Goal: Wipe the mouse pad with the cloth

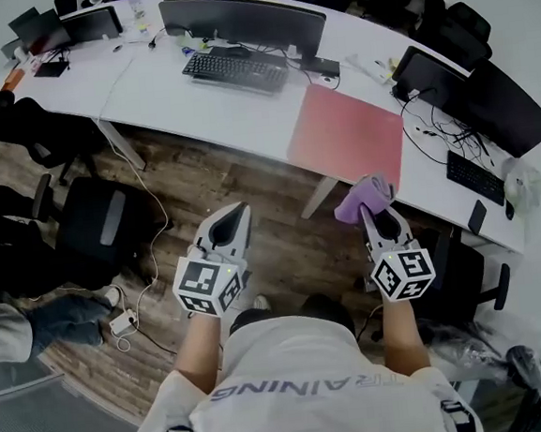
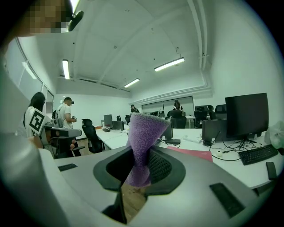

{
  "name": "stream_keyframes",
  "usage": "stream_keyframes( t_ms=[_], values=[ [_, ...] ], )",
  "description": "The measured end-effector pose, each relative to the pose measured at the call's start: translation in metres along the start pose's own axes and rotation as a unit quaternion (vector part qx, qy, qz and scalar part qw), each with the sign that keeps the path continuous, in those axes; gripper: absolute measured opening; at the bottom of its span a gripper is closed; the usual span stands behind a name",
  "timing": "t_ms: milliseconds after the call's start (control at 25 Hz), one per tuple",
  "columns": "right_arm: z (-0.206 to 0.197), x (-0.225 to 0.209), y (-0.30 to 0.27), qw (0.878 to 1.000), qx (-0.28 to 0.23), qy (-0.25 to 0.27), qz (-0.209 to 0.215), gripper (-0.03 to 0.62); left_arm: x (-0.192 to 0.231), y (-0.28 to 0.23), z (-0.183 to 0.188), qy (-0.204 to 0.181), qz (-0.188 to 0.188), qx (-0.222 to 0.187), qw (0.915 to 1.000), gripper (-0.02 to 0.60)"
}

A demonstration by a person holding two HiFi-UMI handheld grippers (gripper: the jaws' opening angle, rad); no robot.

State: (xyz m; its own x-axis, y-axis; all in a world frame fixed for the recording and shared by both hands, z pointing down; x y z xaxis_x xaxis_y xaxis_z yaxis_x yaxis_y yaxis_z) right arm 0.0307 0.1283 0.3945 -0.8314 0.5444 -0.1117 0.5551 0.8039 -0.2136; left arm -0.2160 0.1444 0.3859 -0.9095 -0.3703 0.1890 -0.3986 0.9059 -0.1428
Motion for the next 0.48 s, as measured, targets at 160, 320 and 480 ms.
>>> stream_keyframes(
  t_ms=[160,320,480],
  values=[
    [0.004,-0.004,-0.013,1.0,0.0,0.001,-0.005,0.101,0.007,-0.016,0.002,0.0,-0.011,0.004,0.9999,0.031],
    [0.007,-0.019,-0.025,1.0,0.001,-0.002,-0.008,0.101,0.008,-0.038,0.003,0.0,-0.017,0.009,0.9998,0.031],
    [0.007,-0.043,-0.04,1.0,0.0,-0.004,-0.002,0.101,0.005,-0.065,0.002,-0.004,-0.013,0.015,0.9998,0.031]
  ],
)
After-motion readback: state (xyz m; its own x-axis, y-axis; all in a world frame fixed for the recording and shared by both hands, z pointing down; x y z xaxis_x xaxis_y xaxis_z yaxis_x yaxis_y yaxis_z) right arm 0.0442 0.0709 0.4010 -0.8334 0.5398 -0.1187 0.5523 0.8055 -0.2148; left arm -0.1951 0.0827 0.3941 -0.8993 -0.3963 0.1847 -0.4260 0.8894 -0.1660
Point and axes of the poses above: the fingertips, and each gripper's own axes: y backward along the fingers, x to its left, z out of its top, the point moved 1 cm from there along y, backward along the fingers, and after that the axes turned 8 degrees about z, right-handed, at the moved point
